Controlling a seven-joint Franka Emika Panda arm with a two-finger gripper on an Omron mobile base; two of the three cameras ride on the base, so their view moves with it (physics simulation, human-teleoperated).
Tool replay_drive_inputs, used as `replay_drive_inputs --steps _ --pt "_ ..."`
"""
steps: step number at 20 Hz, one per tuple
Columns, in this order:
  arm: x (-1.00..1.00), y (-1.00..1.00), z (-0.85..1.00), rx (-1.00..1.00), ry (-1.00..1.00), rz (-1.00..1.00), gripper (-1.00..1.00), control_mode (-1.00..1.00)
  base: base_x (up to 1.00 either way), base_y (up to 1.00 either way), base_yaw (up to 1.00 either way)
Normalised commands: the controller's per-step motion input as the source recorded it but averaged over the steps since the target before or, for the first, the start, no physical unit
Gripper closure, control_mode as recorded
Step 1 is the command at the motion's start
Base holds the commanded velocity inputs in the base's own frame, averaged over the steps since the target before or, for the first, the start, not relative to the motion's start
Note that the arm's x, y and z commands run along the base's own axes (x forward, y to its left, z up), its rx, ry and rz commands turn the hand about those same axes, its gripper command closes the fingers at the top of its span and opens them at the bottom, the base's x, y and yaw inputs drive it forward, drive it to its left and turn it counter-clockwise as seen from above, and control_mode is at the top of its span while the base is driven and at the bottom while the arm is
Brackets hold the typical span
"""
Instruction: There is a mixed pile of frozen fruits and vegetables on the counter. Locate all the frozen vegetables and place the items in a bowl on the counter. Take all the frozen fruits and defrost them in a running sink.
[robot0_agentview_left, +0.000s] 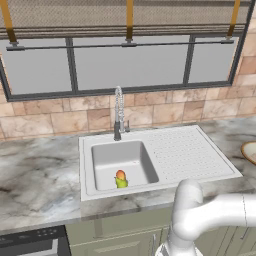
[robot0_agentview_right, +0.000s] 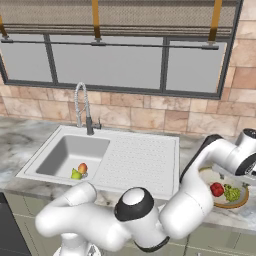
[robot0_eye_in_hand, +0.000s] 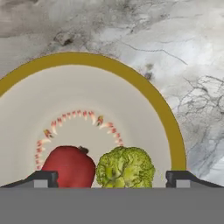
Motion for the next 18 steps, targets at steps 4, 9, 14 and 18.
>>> replay_drive_inputs --steps 4,9,14,18 --pt "-0.40 0.00 0.82 0.00 -0.24 0.00 -1.00 -1.00 0.00 0.00 0.00" --pt "-0.59 0.38 0.49 -0.01 -0.27 0.00 -1.00 -1.00 0.00 0.00 0.00" --pt "-0.58 0.94 0.39 -0.09 -0.30 0.00 -1.00 -1.00 0.00 0.00 0.00" --pt "-0.40 1.00 0.48 -0.14 -0.23 0.00 -1.00 -1.00 0.00 0.00 0.00"
